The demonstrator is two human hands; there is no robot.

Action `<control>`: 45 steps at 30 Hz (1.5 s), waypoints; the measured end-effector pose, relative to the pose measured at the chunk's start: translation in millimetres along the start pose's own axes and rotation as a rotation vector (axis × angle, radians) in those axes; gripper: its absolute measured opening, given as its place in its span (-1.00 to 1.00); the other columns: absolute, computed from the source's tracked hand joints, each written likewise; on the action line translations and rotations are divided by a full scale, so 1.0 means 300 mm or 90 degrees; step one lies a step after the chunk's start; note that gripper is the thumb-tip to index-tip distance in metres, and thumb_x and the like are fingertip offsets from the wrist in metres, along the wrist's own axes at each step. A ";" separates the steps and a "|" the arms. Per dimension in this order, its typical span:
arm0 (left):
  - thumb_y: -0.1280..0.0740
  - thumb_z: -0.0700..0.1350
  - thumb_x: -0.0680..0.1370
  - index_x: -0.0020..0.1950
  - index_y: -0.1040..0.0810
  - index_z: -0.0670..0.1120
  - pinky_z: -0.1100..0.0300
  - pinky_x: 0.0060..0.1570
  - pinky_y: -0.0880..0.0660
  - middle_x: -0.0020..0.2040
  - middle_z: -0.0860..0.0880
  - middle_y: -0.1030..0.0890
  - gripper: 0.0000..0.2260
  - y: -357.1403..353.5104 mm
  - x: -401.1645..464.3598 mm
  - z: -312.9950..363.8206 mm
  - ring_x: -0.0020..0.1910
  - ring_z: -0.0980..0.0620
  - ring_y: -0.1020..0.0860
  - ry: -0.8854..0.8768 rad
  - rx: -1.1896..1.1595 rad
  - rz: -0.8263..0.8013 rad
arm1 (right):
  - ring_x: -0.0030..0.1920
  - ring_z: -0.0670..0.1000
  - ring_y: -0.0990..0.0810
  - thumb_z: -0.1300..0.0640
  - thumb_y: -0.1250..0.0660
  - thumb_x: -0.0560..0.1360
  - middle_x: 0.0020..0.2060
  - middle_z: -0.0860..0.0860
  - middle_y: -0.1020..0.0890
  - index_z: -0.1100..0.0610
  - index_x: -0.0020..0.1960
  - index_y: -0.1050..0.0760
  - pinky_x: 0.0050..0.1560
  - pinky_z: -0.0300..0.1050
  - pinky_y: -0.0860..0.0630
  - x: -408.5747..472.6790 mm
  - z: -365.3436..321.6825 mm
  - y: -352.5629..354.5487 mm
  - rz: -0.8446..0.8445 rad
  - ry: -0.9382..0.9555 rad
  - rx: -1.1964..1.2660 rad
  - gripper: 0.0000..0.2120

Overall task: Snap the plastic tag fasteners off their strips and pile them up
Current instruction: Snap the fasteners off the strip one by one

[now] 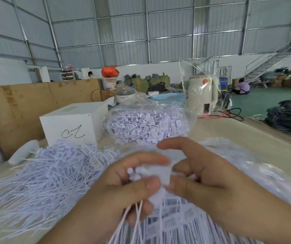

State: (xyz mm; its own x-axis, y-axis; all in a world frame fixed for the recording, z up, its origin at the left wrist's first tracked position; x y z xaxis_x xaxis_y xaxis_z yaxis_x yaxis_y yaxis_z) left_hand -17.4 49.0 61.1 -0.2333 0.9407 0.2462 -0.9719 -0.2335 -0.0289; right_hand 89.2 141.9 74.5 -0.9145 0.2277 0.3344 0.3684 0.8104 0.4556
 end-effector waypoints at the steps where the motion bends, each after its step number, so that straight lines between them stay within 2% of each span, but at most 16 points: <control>1: -0.61 0.13 0.18 -0.02 -0.67 0.10 0.33 -0.55 -0.35 -0.33 0.02 -0.61 -0.58 -0.016 -0.006 -0.005 -0.53 0.14 -0.51 0.029 0.027 -0.062 | -0.44 -0.19 -0.38 -0.11 -0.33 0.43 -0.43 -0.10 -0.44 -0.41 0.16 -0.33 -0.35 -0.39 -0.33 0.002 0.013 -0.009 -0.015 0.007 -0.004 -0.63; 3: -0.57 0.11 0.24 0.00 -0.65 0.11 0.33 -0.54 -0.36 -0.27 0.05 -0.64 -0.63 -0.021 -0.013 -0.008 -0.48 0.15 -0.53 0.061 0.074 -0.111 | -0.43 -0.18 -0.38 -0.08 -0.32 0.45 -0.43 -0.07 -0.42 -0.39 0.20 -0.30 -0.34 -0.42 -0.33 0.008 0.020 -0.013 -0.013 0.025 -0.003 -0.61; 8: -0.48 0.03 0.26 -0.14 -0.69 0.05 0.38 -0.61 -0.35 -0.41 0.06 -0.59 -0.80 0.009 0.008 -0.002 -0.53 0.13 -0.54 0.044 0.127 -0.020 | -0.39 -0.09 -0.37 -0.31 -0.33 0.36 -0.41 -0.11 -0.43 -0.33 0.14 -0.40 -0.32 -0.19 -0.28 0.017 0.067 -0.007 -0.022 -0.029 -0.045 -0.64; 10: -0.48 0.03 0.25 -0.22 -0.68 0.02 0.38 -0.62 -0.33 -0.45 0.06 -0.56 -0.83 0.024 0.010 -0.004 -0.55 0.15 -0.51 0.031 0.111 0.015 | -0.38 -0.08 -0.38 -0.29 -0.35 0.37 -0.40 -0.11 -0.44 -0.05 0.00 -0.54 -0.29 -0.10 -0.29 0.018 0.071 0.007 -0.050 -0.053 -0.064 -0.63; 13: -0.48 0.02 0.26 -0.24 -0.66 -0.01 0.37 -0.61 -0.34 -0.45 0.04 -0.55 -0.85 0.025 0.010 -0.012 -0.57 0.16 -0.47 0.024 0.104 0.022 | -0.39 -0.02 -0.36 -0.16 -0.39 0.41 -0.45 -0.04 -0.38 0.16 -0.27 -0.47 -0.29 -0.10 -0.27 0.014 0.060 0.016 -0.079 -0.081 -0.029 -0.62; 16: -0.53 -0.04 0.34 -0.24 -0.66 -0.01 0.37 -0.60 -0.32 -0.46 0.00 -0.55 -0.90 0.029 0.019 -0.015 -0.59 0.15 -0.41 -0.006 0.108 0.096 | -0.41 -0.06 -0.26 -0.10 -0.41 0.47 -0.47 -0.07 -0.29 0.25 -0.22 -0.47 -0.38 -0.15 -0.18 0.022 0.059 0.024 0.003 -0.074 -0.045 -0.60; 19: -0.58 -0.06 0.31 -0.25 -0.66 0.00 0.36 -0.62 -0.30 -0.51 0.02 -0.50 -0.86 0.032 0.024 -0.007 -0.61 0.16 -0.38 -0.056 0.093 0.201 | -0.49 -0.11 -0.24 -0.05 -0.37 0.50 -0.51 -0.13 -0.28 0.15 -0.28 -0.46 -0.46 -0.24 -0.19 0.025 0.050 0.011 0.128 -0.053 -0.069 -0.68; 23: -0.48 0.00 0.24 -0.29 -0.61 -0.03 0.37 -0.61 -0.30 -0.53 -0.02 -0.45 -0.85 0.094 0.006 0.002 -0.61 0.13 -0.36 -0.100 0.055 0.325 | -0.55 -0.09 -0.20 -0.26 -0.26 0.37 -0.54 -0.06 -0.25 0.15 -0.33 -0.28 -0.57 -0.29 -0.20 0.002 0.029 0.076 0.328 -0.005 -0.034 -0.53; 25: -0.55 -0.09 0.26 -0.27 -0.63 -0.02 0.35 -0.60 -0.31 -0.52 0.00 -0.45 -0.86 0.106 0.006 0.004 -0.60 0.11 -0.36 -0.090 0.062 0.311 | -0.53 -0.08 -0.22 -0.31 -0.31 0.38 -0.52 -0.03 -0.28 0.15 -0.25 -0.33 -0.53 -0.25 -0.23 -0.003 0.021 0.080 0.285 0.004 -0.016 -0.50; 27: -0.52 -0.12 0.27 -0.20 -0.66 0.04 0.36 -0.61 -0.29 -0.52 0.04 -0.47 -0.85 0.083 0.014 0.002 -0.60 0.12 -0.37 -0.073 0.084 0.227 | -0.50 -0.11 -0.27 -0.23 -0.36 0.41 -0.52 -0.11 -0.34 -0.11 -0.09 -0.44 -0.48 -0.30 -0.26 0.011 0.016 0.025 0.143 0.013 0.020 -0.76; 30: -0.47 -0.04 0.27 0.06 -0.66 0.18 0.32 -0.51 -0.40 -0.42 0.05 -0.55 -0.63 0.034 0.015 -0.011 -0.52 0.12 -0.46 -0.047 0.119 0.050 | -0.42 -0.17 -0.38 -0.21 -0.37 0.38 -0.43 -0.12 -0.40 -0.41 0.24 -0.22 -0.35 -0.31 -0.32 0.016 0.036 -0.022 0.015 0.033 -0.028 -0.49; 32: -0.43 -0.04 0.31 0.12 -0.64 0.16 0.13 -0.29 -0.46 -0.26 -0.03 -0.64 -0.62 0.023 0.015 -0.021 -0.38 0.06 -0.53 -0.029 0.144 -0.027 | -0.33 -0.14 -0.50 -0.25 -0.35 0.35 -0.34 -0.06 -0.51 -0.49 0.29 -0.12 -0.30 -0.27 -0.38 0.019 0.045 -0.016 0.000 0.030 -0.053 -0.39; 35: -0.39 -0.13 0.38 0.10 -0.67 0.07 0.05 -0.26 -0.47 -0.11 -0.16 -0.64 -0.69 0.015 0.012 -0.021 -0.37 0.07 -0.55 -0.017 0.156 -0.084 | -0.28 -0.09 -0.55 -0.24 -0.38 0.39 -0.22 0.05 -0.56 -0.48 0.32 -0.07 -0.23 -0.25 -0.41 0.020 0.049 -0.013 -0.002 0.033 -0.091 -0.35; 39: -0.39 -0.06 0.35 0.02 -0.67 0.08 0.05 -0.27 -0.42 -0.22 -0.11 -0.60 -0.74 0.024 0.018 -0.030 -0.39 0.08 -0.54 -0.010 0.206 -0.061 | -0.39 -0.21 -0.43 -0.27 -0.37 0.42 -0.38 -0.05 -0.47 -0.42 0.29 -0.19 -0.31 -0.37 -0.34 0.021 0.065 -0.019 0.020 0.032 -0.110 -0.47; 42: -0.41 -0.04 0.29 -0.16 -0.66 0.06 0.33 -0.36 -0.42 -0.31 0.07 -0.56 -0.85 0.030 0.020 -0.016 -0.38 0.16 -0.46 -0.056 0.185 0.000 | -0.37 -0.19 -0.48 -0.45 -0.30 0.34 -0.33 -0.12 -0.55 -0.34 0.23 -0.35 -0.26 -0.37 -0.34 0.021 0.077 -0.013 0.000 -0.007 -0.080 -0.49; 45: -0.45 -0.02 0.23 -0.24 -0.63 0.05 0.40 -0.41 -0.34 -0.37 0.11 -0.50 -0.86 0.054 0.020 -0.010 -0.41 0.17 -0.41 -0.090 0.210 0.110 | -0.23 0.17 -0.52 -0.35 -0.31 0.39 -0.21 0.14 -0.57 -0.15 0.07 -0.53 -0.20 0.06 -0.39 0.019 0.069 0.005 -0.029 -0.045 -0.086 -0.62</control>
State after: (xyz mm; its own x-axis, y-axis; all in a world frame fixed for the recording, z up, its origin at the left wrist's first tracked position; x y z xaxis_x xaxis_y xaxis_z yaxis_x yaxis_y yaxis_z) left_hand -34.8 51.7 59.2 -0.3641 0.8425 0.3970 -0.8512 -0.4740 0.2253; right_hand 81.2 155.6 60.1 -0.9384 0.2333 0.2548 0.3412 0.7418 0.5773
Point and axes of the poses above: each hand's wrist, its own x-axis towards the middle knuckle, its own y-axis out of the back of the hand, z = x × y, the point moved 6 cm from there along x, towards the middle knuckle
